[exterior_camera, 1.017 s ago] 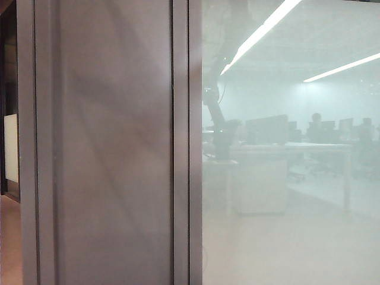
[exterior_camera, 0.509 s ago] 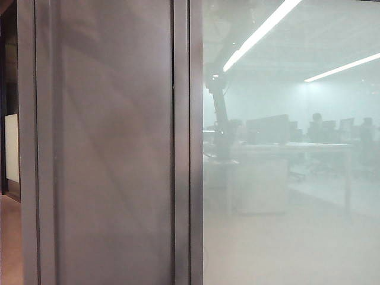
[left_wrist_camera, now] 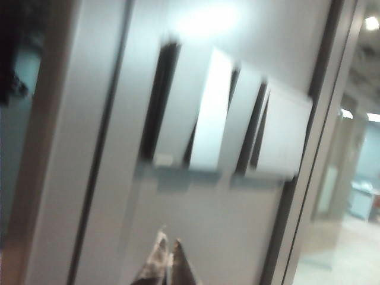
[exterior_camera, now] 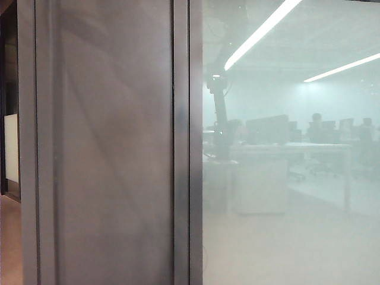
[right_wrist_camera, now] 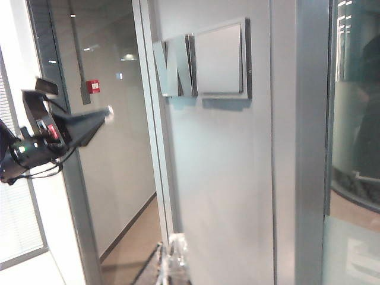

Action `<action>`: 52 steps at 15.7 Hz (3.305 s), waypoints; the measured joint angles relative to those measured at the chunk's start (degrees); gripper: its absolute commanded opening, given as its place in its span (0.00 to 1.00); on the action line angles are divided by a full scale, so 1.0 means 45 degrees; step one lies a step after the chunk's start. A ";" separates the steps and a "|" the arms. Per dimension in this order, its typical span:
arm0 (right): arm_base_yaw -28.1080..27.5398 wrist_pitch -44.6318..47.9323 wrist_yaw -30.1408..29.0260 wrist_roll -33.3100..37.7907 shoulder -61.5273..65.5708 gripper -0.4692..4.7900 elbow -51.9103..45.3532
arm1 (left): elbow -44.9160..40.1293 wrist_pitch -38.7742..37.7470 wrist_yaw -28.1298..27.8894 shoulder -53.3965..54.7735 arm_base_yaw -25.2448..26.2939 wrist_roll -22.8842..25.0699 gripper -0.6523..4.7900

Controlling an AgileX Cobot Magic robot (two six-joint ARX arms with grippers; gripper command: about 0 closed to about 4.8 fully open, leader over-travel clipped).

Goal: Raise the arm to find the leftmost switch on the wall and turn off the lights.

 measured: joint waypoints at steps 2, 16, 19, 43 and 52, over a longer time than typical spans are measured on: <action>0.0306 0.0005 0.0000 -0.0005 0.0000 0.08 0.0000 | 0.0005 0.1025 0.0121 0.0146 -0.0189 -0.0180 0.11; 0.0379 0.0000 0.0044 0.0330 0.0000 0.08 0.0000 | 0.4949 0.2696 -0.0665 0.4172 -0.1885 -0.0850 0.11; 0.0398 0.0005 -0.0005 0.0335 0.0000 0.08 0.0000 | 0.5265 0.2652 -0.1802 0.4483 -0.1933 -0.0262 0.11; 0.1588 0.1248 0.0903 0.1088 -0.0019 0.08 0.0000 | 0.5421 0.3696 -0.2322 0.5756 -0.1933 -0.0622 0.11; 0.1593 0.1297 0.0908 0.1093 -0.0019 0.08 0.0000 | 0.5396 0.0510 -0.1035 0.3886 -0.1928 0.0340 0.11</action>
